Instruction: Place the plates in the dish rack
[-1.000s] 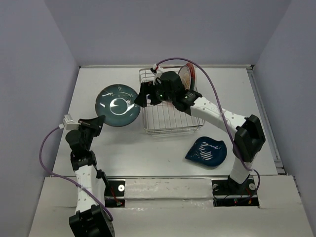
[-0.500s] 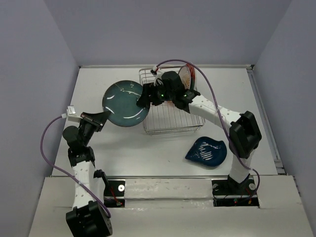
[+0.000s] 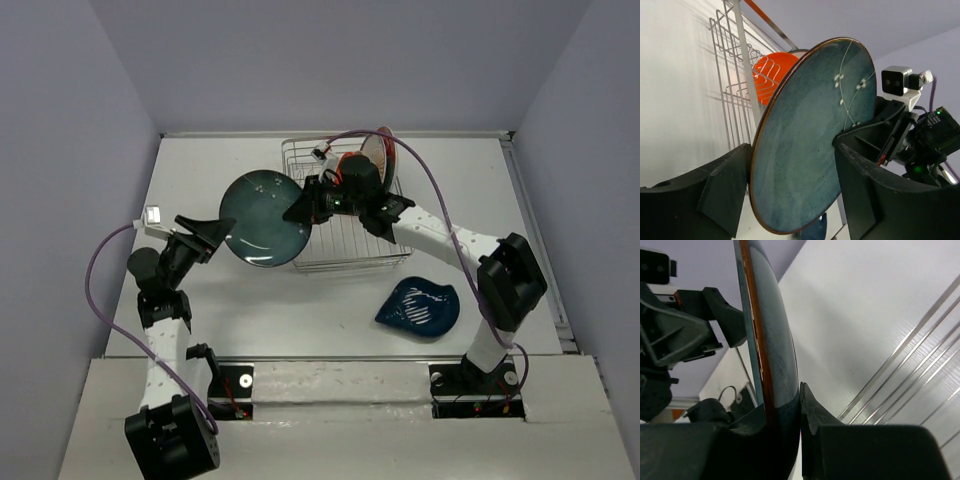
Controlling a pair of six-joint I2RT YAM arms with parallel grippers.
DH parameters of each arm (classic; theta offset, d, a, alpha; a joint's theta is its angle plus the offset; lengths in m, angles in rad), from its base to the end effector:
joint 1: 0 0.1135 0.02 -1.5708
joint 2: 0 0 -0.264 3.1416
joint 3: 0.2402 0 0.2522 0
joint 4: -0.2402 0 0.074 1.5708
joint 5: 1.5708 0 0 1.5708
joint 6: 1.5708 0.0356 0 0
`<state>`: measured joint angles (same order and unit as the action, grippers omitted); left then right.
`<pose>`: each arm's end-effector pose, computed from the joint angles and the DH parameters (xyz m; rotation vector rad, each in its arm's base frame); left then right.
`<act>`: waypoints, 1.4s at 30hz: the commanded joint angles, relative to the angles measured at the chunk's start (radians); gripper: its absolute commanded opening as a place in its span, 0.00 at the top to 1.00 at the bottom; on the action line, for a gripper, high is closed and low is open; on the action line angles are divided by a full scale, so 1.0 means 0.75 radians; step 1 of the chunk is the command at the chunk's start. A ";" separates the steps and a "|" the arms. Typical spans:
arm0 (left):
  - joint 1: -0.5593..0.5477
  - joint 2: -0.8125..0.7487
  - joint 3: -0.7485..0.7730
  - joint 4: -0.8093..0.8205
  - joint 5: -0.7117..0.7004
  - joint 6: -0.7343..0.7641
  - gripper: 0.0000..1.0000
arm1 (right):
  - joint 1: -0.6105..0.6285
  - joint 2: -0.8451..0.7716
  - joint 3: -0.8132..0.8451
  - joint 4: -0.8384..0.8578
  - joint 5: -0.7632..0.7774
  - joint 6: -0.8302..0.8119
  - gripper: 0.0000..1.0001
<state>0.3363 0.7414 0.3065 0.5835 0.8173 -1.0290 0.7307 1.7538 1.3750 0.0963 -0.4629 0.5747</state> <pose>0.1690 0.0316 0.2576 -0.3391 1.5392 -1.1285 0.3018 0.2918 0.3087 -0.5121 1.9792 1.2951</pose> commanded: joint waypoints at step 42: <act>-0.704 -0.177 0.409 -0.739 -0.623 0.893 0.01 | -0.080 0.304 0.740 -0.529 1.583 -0.413 0.93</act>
<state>-0.1886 0.6044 0.5911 0.0017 0.3252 -0.3752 0.6643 1.9823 1.8717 -0.3904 0.7433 0.1879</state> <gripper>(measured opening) 0.990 0.187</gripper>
